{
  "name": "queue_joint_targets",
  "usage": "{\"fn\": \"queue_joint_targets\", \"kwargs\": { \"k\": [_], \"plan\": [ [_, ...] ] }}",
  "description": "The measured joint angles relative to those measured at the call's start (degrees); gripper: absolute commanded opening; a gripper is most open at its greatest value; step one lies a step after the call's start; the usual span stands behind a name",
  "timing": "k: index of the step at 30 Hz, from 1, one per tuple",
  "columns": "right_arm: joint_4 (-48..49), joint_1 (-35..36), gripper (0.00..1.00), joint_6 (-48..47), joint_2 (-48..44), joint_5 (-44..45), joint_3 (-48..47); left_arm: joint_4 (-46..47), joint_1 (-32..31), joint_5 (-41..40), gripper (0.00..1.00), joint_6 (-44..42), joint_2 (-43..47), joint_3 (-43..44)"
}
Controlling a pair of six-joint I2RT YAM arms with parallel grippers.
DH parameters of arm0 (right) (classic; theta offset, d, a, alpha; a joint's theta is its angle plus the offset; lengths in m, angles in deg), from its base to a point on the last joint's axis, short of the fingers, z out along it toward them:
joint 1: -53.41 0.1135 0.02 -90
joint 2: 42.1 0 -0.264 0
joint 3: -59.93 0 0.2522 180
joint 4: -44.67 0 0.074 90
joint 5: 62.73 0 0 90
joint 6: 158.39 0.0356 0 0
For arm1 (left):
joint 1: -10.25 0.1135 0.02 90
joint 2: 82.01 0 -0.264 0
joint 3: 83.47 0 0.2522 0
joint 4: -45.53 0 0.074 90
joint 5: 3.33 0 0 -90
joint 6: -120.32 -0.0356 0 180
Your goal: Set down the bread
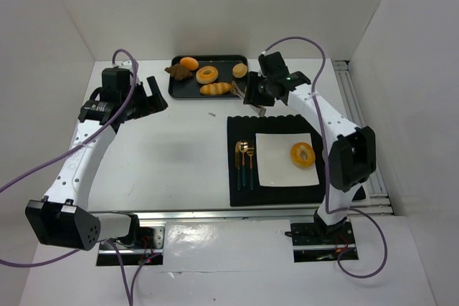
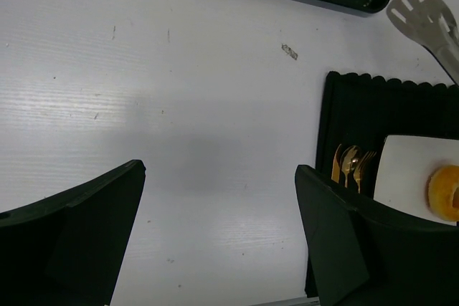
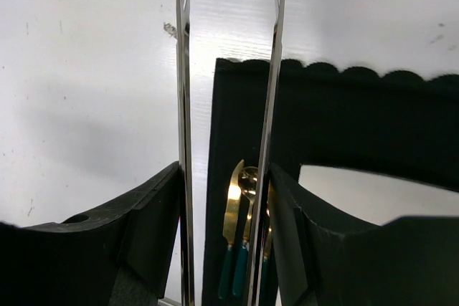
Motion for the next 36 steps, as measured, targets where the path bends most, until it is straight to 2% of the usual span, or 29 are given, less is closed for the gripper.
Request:
{"fn": "queue_joint_targets", "kwargs": {
  "k": [6, 15, 25, 36],
  "plan": [
    [1.1, 0.3, 0.56, -0.3, 8.3, -4.0, -6.5, 0.0, 0.0, -0.5, 0.99, -0.1, -1.6, 0.0],
    [3.7, 0.7, 0.56, -0.3, 18.3, -5.0, -18.8, 0.1, 0.6, -0.9, 0.99, -0.2, -3.6, 0.7],
    [4.7, -0.9, 0.56, 1.9, 37.6, -8.0, -40.2, 0.4, 0.9, -3.0, 0.99, -1.4, -4.6, 1.9],
    [4.9, -2.9, 0.56, 4.8, 40.5, -9.4, -40.1, 0.9, 2.8, -5.0, 0.99, -1.7, -4.6, 1.9]
  ]
}}
